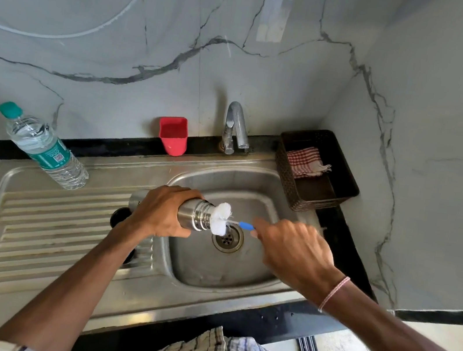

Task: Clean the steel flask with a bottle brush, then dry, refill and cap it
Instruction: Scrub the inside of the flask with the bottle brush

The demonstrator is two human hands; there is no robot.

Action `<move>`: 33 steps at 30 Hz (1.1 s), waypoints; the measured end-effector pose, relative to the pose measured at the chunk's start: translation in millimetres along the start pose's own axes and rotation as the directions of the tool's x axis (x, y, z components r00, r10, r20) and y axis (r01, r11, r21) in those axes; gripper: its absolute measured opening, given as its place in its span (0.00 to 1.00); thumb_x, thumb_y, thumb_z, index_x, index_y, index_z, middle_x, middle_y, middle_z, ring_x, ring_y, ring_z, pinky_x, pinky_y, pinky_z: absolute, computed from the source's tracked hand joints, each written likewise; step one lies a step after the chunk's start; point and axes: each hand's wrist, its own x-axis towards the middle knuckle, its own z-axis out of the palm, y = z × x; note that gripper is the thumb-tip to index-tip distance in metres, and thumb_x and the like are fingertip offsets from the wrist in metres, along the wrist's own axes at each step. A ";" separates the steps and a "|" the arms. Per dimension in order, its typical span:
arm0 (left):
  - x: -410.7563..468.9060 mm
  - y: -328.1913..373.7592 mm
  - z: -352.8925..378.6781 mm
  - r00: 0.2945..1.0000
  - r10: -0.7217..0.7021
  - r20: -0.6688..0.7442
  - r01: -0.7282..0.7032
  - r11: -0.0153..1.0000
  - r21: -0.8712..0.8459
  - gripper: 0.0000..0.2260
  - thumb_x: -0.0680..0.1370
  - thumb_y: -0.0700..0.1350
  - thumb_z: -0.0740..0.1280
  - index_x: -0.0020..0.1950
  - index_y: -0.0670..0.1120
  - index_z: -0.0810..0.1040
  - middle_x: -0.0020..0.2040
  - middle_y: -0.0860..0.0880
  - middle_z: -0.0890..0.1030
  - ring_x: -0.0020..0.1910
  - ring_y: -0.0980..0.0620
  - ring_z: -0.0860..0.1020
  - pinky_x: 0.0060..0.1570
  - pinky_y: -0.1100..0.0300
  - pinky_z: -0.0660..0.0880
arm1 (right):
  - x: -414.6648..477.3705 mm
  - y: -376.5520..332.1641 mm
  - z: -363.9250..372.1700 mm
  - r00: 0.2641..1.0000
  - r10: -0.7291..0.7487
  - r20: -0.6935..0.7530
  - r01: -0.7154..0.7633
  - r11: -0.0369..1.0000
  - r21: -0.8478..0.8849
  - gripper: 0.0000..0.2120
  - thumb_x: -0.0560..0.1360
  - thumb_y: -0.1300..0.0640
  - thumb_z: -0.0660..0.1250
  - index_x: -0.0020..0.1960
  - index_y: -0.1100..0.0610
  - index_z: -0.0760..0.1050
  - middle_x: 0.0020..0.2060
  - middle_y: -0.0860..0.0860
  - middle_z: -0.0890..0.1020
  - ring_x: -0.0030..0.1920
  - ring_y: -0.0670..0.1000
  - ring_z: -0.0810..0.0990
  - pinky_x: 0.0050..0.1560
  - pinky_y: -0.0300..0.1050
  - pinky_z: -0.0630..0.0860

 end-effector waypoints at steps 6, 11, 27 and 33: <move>4.3 6.3 8.9 0.999 0.054 -0.004 -0.054 0.999 -0.007 0.32 0.58 0.57 0.80 0.61 0.55 0.80 0.52 0.57 0.85 0.48 0.52 0.83 0.51 0.57 0.74 | 22.3 4.2 -7.1 0.832 0.124 0.541 -0.496 0.604 0.624 0.14 0.84 0.49 0.60 0.49 0.55 0.80 0.34 0.51 0.75 0.28 0.49 0.70 0.28 0.41 0.64; 2.1 2.0 6.2 0.999 -0.034 -0.012 0.033 0.998 -0.060 0.31 0.58 0.56 0.79 0.60 0.58 0.79 0.51 0.57 0.85 0.47 0.51 0.83 0.48 0.54 0.78 | -1.3 -12.4 8.5 0.996 -0.048 -0.072 0.025 0.957 -0.288 0.04 0.79 0.59 0.60 0.49 0.54 0.73 0.31 0.53 0.76 0.27 0.55 0.77 0.28 0.46 0.62; 10.6 16.9 14.1 1.000 0.011 0.019 -0.011 1.000 0.013 0.33 0.58 0.59 0.77 0.63 0.58 0.78 0.54 0.58 0.85 0.50 0.51 0.83 0.56 0.52 0.77 | -9.1 -16.6 32.2 0.982 -0.151 -0.110 0.114 0.952 -0.283 0.13 0.78 0.63 0.51 0.49 0.56 0.74 0.34 0.53 0.75 0.29 0.56 0.75 0.28 0.49 0.67; 4.0 11.4 17.7 0.998 0.027 0.049 -0.029 0.999 0.045 0.32 0.59 0.60 0.75 0.62 0.58 0.78 0.52 0.58 0.85 0.49 0.51 0.83 0.54 0.52 0.78 | 10.8 6.5 16.6 0.955 -0.051 0.291 -0.040 0.953 0.301 0.10 0.84 0.54 0.55 0.49 0.53 0.74 0.37 0.53 0.79 0.38 0.57 0.80 0.35 0.51 0.73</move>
